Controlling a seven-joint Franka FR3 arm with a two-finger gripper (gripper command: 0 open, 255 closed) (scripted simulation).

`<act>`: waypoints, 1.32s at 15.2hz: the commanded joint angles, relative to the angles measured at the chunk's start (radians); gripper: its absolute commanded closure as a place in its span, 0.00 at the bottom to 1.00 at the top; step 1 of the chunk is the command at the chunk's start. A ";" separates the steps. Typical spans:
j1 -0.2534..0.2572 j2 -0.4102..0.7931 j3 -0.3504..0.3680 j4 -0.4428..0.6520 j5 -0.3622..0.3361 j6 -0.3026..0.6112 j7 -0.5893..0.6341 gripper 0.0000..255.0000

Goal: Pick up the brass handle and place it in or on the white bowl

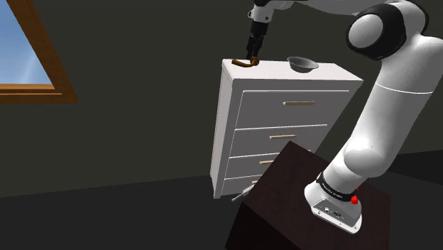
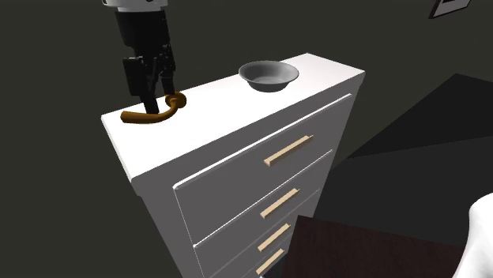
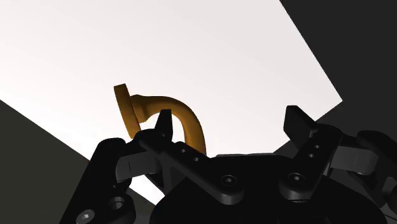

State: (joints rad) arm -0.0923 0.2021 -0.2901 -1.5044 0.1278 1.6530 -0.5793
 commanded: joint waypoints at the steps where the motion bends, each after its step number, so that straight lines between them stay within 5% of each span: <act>1: -0.022 0.091 -0.002 0.113 0.034 -0.026 -0.032 0.00; 4: -0.057 0.206 0.002 0.271 0.071 -0.072 -0.061 0.00; 11: -0.040 0.184 0.006 0.136 0.066 0.041 -0.065 0.00; 19: -0.040 0.184 0.006 0.136 0.066 0.041 -0.065 0.00; 20: -0.040 0.184 0.006 0.136 0.066 0.041 -0.065 1.00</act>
State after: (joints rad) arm -0.1327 0.3859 -0.2843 -1.3683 0.1942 1.6941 -0.6439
